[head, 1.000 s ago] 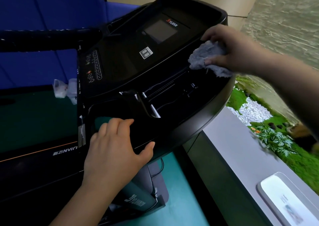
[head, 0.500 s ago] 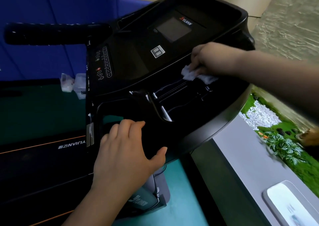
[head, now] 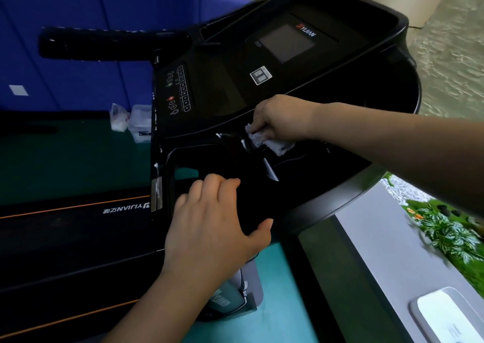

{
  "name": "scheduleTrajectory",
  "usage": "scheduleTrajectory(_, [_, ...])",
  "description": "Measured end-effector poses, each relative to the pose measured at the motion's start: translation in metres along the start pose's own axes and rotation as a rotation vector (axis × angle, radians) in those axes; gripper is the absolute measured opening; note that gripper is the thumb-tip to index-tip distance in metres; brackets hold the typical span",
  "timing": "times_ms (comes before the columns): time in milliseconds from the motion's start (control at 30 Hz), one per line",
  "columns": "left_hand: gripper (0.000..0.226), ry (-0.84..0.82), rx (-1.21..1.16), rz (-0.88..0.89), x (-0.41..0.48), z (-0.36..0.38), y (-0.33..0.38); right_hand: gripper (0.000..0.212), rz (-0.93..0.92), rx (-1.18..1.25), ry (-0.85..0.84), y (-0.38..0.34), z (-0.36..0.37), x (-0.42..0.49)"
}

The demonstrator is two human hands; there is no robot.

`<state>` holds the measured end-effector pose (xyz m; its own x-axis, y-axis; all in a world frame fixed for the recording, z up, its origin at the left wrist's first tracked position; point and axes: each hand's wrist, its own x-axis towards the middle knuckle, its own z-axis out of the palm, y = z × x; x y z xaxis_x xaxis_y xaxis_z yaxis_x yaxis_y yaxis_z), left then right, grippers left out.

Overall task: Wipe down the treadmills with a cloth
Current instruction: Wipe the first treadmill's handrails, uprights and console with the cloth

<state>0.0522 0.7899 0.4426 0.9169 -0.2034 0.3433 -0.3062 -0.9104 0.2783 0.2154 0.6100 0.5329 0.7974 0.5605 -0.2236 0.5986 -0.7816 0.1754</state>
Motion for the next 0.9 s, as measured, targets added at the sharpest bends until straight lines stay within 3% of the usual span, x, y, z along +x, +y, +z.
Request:
scheduleTrajectory(267, [0.076,0.025,0.009,0.016,-0.002,0.001,-0.001,0.033,-0.053,0.203,-0.069,0.006,0.0,-0.026])
scheduleTrajectory(433, [0.076,0.015,0.003,0.014,-0.001,0.0,0.0,0.03,-0.071,0.217,0.049,0.016,0.007,-0.045])
scheduleTrajectory(667, [0.077,-0.009,-0.004,0.01,-0.002,-0.002,0.001,0.027,-0.078,0.175,-0.094,0.002,0.01,-0.031])
scheduleTrajectory(900, [0.076,-0.005,-0.002,0.011,-0.003,-0.002,0.0,0.024,-0.123,0.355,-0.248,0.006,0.011,-0.043])
